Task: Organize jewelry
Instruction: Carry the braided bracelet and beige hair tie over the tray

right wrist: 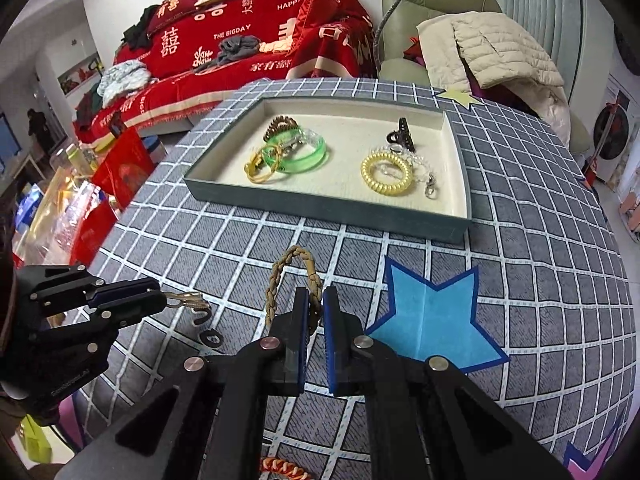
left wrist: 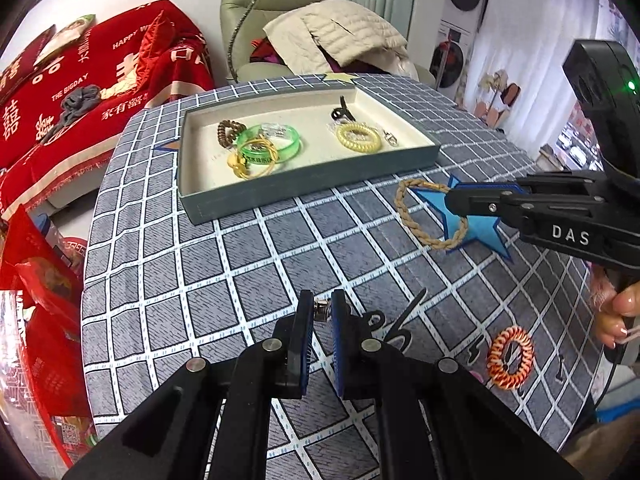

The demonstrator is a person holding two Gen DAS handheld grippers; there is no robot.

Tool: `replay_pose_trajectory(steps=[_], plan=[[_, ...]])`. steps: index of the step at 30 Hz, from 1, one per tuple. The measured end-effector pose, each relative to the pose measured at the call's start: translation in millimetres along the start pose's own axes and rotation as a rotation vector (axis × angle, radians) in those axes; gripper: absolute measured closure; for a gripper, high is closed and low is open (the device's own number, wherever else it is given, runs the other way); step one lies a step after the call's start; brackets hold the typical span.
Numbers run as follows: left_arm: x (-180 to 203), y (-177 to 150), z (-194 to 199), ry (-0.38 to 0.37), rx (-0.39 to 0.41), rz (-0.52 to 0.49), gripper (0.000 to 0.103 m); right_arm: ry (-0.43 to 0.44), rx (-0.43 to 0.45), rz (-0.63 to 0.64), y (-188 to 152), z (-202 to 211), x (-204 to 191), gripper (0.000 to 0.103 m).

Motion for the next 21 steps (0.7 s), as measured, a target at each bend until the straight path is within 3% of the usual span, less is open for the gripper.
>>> replay_pose_trajectory(steps=[21], plan=[[-3.1, 34.6, 29.0, 0.002, 0.088, 0.036, 0.073, 0.049, 0.086, -0.009, 26.7, 35.6, 3.5, 0.095]])
Point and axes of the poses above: each gripper's, at about its wrist camera, not at the fingertips, and z roughly against the way its jaws point, x to its right, y to its top, the point moved 5 cm from there along -z, roughly the way its jaws point, and after that the axes turned 13 degrees about -x, right-handed, at the moved point
